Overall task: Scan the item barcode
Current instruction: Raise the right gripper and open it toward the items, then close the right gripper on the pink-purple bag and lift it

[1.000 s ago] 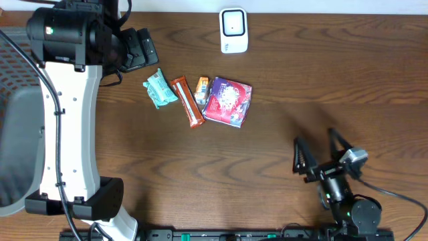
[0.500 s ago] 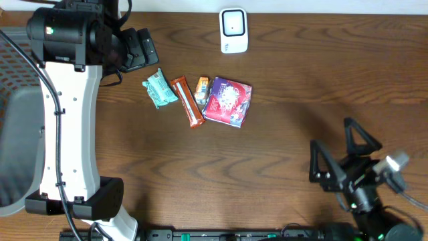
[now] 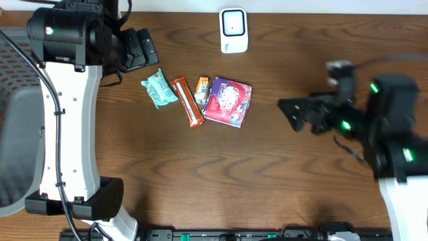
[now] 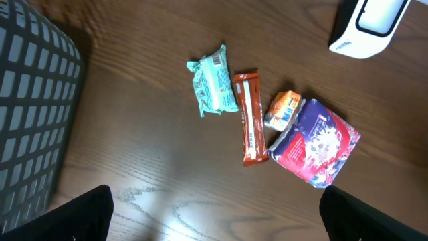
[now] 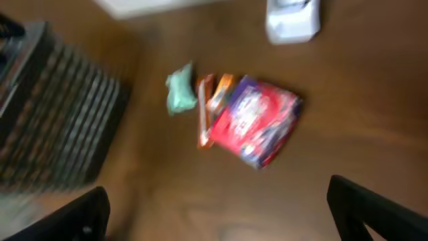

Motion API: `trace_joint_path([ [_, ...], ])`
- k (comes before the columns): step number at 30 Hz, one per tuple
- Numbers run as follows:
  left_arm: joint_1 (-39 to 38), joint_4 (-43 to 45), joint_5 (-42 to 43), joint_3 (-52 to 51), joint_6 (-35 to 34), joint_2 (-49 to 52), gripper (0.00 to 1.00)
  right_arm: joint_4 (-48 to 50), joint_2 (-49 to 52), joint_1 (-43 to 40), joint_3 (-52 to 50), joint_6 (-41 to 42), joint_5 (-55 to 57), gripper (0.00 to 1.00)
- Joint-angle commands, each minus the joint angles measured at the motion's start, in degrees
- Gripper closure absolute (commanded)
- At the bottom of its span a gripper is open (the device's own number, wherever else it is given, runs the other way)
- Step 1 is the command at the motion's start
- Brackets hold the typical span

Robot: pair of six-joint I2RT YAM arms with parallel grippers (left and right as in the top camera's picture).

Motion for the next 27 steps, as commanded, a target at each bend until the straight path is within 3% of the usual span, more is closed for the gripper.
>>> trace_joint_path([
  [1,0.2,-4.4,-0.3,0.1,0.1,0.3,0.02,0.3,6.7,1.3,2.5,0.8,-11.3,0.01],
  [4,0.2,-4.4,-0.3,0.1,0.1,0.3,0.02,1.9,12.3,1.4,2.5,6.8,-14.3,0.01],
  [11,0.2,-4.4,-0.3,0.1,0.1,0.3,0.02,4.3,24.3,2.3,2.5,10.0,-11.9,0.01],
  [22,0.2,-4.4,-0.3,0.1,0.1,0.3,0.02,14.2,42.6,5.2,2.5,14.6,-9.5,0.35],
  [27,0.2,-4.4,-0.3,0.1,0.1,0.3,0.02,20.8,50.1,8.2,2.5,15.3,-10.3,0.34],
])
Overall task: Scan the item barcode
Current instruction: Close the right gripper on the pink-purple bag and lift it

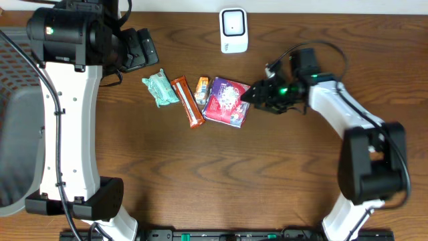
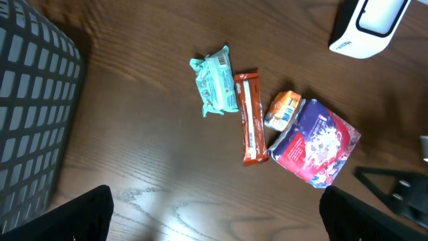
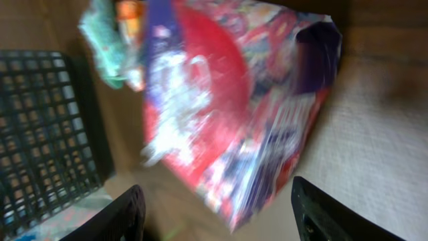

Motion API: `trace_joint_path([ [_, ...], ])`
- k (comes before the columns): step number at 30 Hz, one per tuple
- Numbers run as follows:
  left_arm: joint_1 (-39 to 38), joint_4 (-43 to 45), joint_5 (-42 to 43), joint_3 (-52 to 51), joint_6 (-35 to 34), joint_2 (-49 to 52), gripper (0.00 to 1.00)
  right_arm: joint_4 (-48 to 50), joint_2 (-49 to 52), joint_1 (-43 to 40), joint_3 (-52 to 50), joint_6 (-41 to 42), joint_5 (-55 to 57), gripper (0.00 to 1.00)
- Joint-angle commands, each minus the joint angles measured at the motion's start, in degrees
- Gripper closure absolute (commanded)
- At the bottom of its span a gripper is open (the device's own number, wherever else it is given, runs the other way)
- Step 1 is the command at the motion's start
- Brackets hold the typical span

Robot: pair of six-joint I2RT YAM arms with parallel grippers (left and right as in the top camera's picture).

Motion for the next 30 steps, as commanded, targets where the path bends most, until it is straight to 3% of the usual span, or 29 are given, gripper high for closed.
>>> trace_joint_path([
  [1,0.2,-4.4,-0.3,0.1,0.1,0.3,0.02,2.9,4.0,2.6,1.1,1.5,-1.0,0.34],
  [7,0.2,-4.4,-0.3,0.1,0.1,0.3,0.02,6.4,8.5,5.4,1.1,1.5,0.9,0.36],
  [9,0.2,-4.4,-0.3,0.1,0.1,0.3,0.02,6.1,8.9,5.8,1.1,1.5,3.5,0.55],
  [10,0.2,-4.4,-0.3,0.1,0.1,0.3,0.02,5.7,8.9,5.9,1.1,1.5,4.9,0.76],
  [12,0.2,-4.4,-0.3,0.1,0.1,0.3,0.02,5.1,8.3,5.7,1.2,1.5,6.0,0.99],
  [18,0.2,-4.4,-0.3,0.1,0.1,0.3,0.02,-0.2,3.9,4.2,3.6,1.4,9.4,0.99],
  [30,0.2,-4.4,-0.3,0.1,0.1,0.3,0.02,-17.3,-11.5,6.8,7.5,-0.7,42.9,0.99],
])
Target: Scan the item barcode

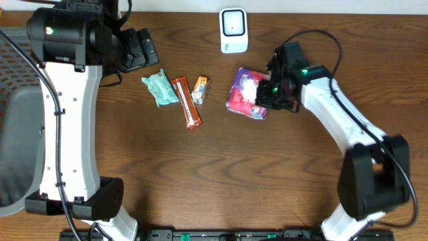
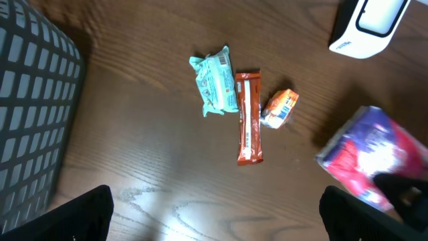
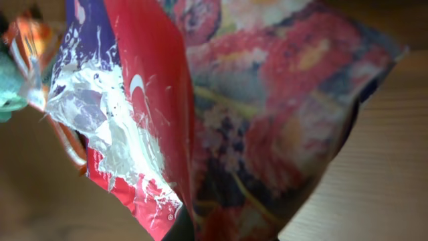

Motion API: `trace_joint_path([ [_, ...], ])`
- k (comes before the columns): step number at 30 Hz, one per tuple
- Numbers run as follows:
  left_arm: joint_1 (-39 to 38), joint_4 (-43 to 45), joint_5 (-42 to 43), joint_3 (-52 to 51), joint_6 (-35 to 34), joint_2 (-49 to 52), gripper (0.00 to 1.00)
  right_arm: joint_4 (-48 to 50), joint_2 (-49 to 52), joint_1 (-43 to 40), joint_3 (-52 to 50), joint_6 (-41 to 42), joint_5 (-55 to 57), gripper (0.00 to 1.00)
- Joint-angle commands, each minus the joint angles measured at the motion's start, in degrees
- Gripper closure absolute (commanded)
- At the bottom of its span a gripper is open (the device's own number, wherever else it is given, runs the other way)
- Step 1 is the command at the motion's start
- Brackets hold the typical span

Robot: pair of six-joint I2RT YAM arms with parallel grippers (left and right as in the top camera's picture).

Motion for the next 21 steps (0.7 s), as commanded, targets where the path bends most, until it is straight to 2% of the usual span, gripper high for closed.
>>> trace_joint_path([
  [1,0.2,-4.4,-0.3,0.1,0.1,0.3,0.02,-2.2,-3.4,1.4,1.1,-0.9,13.2,0.99],
  [11,0.2,-4.4,-0.3,0.1,0.1,0.3,0.02,-11.5,-5.8,1.8,1.5,3.1,34.9,0.99],
  [15,0.2,-4.4,-0.3,0.1,0.1,0.3,0.02,-13.3,-5.8,2.6,1.5,3.0,38.4,0.99],
  [21,0.2,-4.4,-0.3,0.1,0.1,0.3,0.02,-13.9,-5.7,5.4,1.5,3.0,52.3,0.99],
])
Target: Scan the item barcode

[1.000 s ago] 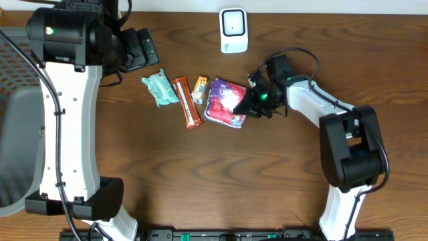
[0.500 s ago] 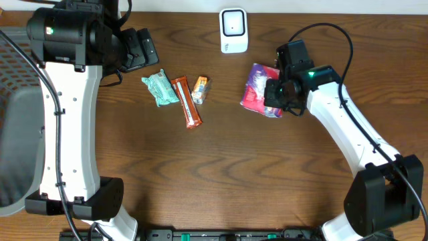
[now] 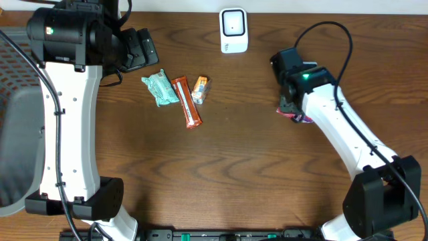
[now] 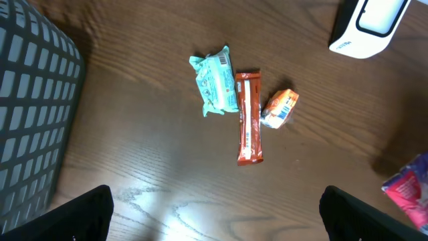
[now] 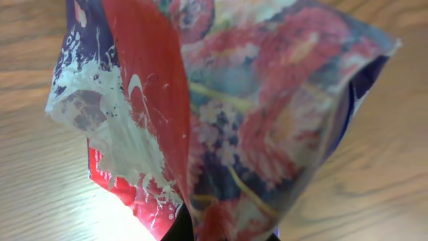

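My right gripper (image 5: 221,231) is shut on a red and purple snack bag (image 5: 234,114), which fills the right wrist view above the wood. In the overhead view only a pink corner of the bag (image 3: 299,118) shows under the right arm, right of centre. In the left wrist view the bag (image 4: 409,187) shows at the right edge. The white barcode scanner (image 3: 233,30) stands at the table's far edge, apart from the bag. My left gripper (image 4: 215,214) is open and hangs high over the table's left side, holding nothing.
A teal packet (image 3: 159,89), an orange-brown bar (image 3: 186,102) and a small orange packet (image 3: 200,88) lie together left of centre. A black grid basket (image 4: 30,114) stands at the left. The right arm's cable (image 3: 334,33) loops over the far right.
My right gripper has carried the bag further right and nearer the front. In the overhead view the bag is now mostly hidden under the arm. The left arm has not moved.
At first the bag lay beside the small orange packet, with my right gripper open well to the right. Then the gripper was at the bag's right edge. Then it was shut on the bag, off its spot below the scanner; now further right.
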Motion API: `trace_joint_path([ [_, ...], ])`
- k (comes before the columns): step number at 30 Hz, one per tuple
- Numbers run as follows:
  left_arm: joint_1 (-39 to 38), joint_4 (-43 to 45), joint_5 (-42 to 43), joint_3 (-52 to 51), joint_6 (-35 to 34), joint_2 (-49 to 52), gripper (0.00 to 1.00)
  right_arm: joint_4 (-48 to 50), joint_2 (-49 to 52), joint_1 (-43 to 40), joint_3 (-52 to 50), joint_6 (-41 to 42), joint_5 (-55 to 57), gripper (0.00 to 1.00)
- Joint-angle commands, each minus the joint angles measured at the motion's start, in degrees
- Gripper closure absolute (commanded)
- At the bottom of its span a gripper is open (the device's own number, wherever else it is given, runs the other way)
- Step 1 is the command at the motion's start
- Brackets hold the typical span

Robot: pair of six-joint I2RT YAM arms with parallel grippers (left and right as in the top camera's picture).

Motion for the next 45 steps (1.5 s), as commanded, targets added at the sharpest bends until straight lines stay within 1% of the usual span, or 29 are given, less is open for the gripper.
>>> trace_joint_path([
  [1,0.2,-4.4,-0.3,0.1,0.1,0.3,0.02,0.3,-1.0,2.1,1.2,1.0,12.0,0.99],
  [7,0.2,-4.4,-0.3,0.1,0.1,0.3,0.02,0.7,3.4,2.9,1.0,1.0,14.5,0.99],
  [12,0.2,-4.4,-0.3,0.1,0.1,0.3,0.02,1.2,9.6,4.3,1.0,1.0,12.2,0.99],
  [15,0.2,-4.4,-0.3,0.1,0.1,0.3,0.02,3.0,11.7,6.7,1.0,1.0,8.2,0.99],
  [16,0.2,-4.4,-0.3,0.1,0.1,0.3,0.02,4.0,12.0,7.9,1.0,1.0,6.8,0.97],
  [17,0.2,-4.4,-0.3,0.1,0.1,0.3,0.02,5.0,12.2,9.0,1.0,1.0,5.7,0.90],
  [18,0.2,-4.4,-0.3,0.1,0.1,0.3,0.02,6.0,12.2,10.2,1.0,1.0,4.4,0.79],
  [20,0.2,-4.4,-0.3,0.1,0.1,0.3,0.02,8.1,12.2,12.5,1.1,1.0,1.6,0.54],
  [21,0.2,-4.4,-0.3,0.1,0.1,0.3,0.02,9.1,12.2,13.5,1.4,1.0,-0.1,0.46],
  [23,0.2,-4.4,-0.3,0.1,0.1,0.3,0.02,10.5,12.2,15.2,2.6,1.0,-3.8,0.40],
  [24,0.2,-4.4,-0.3,0.1,0.1,0.3,0.02,10.8,12.2,15.7,3.5,1.0,-5.4,0.36],
  [27,0.2,-4.4,-0.3,0.1,0.1,0.3,0.02,9.1,12.2,16.0,8.8,1.0,-8.9,0.29],
  [32,0.2,-4.4,-0.3,0.1,0.1,0.3,0.02,0.1,12.2,12.5,22.1,0.1,-11.8,0.25],
  [36,0.2,-4.4,-0.3,0.1,0.1,0.3,0.02,-6.9,12.2,6.7,29.8,-5.8,-15.6,0.24],
  [40,0.2,-4.4,-0.3,0.1,0.1,0.3,0.02,-10.4,12.4,0.2,30.2,-12.2,-21.4,0.22],
  [44,0.2,-4.4,-0.3,0.1,0.1,0.3,0.02,-11.2,13.5,-7.6,27.0,-21.0,-36.5,0.22],
  [45,0.2,-4.4,-0.3,0.1,0.1,0.3,0.02,-11.1,14.0,-9.4,25.8,-23.8,-41.6,0.24],
])
